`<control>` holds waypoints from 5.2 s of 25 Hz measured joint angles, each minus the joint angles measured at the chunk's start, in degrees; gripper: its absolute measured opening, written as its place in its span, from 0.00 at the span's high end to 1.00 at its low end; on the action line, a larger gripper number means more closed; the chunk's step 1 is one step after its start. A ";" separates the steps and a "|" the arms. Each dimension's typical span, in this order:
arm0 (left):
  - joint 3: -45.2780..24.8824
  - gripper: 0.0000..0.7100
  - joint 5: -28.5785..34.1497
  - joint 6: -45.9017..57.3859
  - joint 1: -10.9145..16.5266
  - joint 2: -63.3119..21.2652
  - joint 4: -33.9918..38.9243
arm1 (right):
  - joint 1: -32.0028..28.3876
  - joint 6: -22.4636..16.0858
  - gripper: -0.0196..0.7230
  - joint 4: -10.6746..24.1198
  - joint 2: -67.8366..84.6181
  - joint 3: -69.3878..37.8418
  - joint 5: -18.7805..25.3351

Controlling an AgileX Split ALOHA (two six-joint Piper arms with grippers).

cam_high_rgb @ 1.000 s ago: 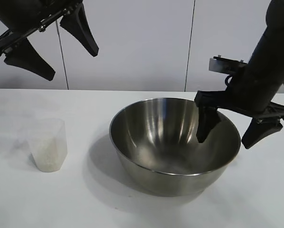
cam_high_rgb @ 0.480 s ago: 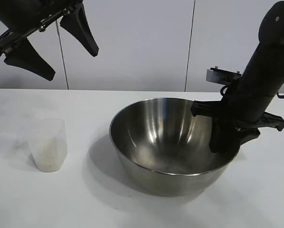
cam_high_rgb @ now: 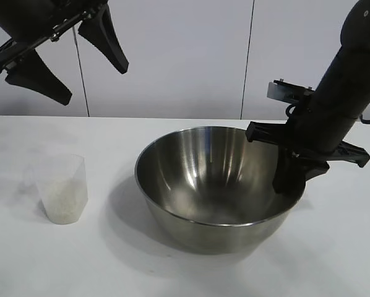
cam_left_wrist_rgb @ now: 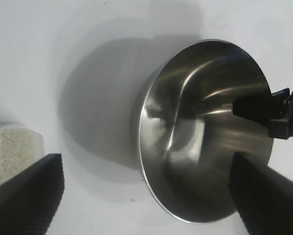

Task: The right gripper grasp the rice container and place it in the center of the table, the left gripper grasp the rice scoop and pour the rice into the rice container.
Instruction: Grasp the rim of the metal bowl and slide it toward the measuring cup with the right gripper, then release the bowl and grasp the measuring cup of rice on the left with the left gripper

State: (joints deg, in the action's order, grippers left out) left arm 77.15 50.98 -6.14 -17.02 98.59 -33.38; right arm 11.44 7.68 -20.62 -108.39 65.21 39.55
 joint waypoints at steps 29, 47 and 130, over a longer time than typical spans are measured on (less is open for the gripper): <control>0.00 0.07 0.00 0.00 0.00 0.00 -0.01 | 4.74 2.50 0.96 -4.31 -2.36 1.31 -2.04; 0.00 0.07 0.00 0.00 0.00 0.00 -0.01 | 4.78 2.45 0.36 -4.65 -3.12 4.82 0.93; -69.59 0.24 -116.65 -4.86 -1.16 11.45 27.98 | -0.03 -0.87 0.07 -2.78 6.81 8.18 7.43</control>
State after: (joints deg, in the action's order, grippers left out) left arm 7.56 -65.68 -11.00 -18.18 110.04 -5.40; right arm 11.41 6.81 -23.40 -101.58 73.39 46.98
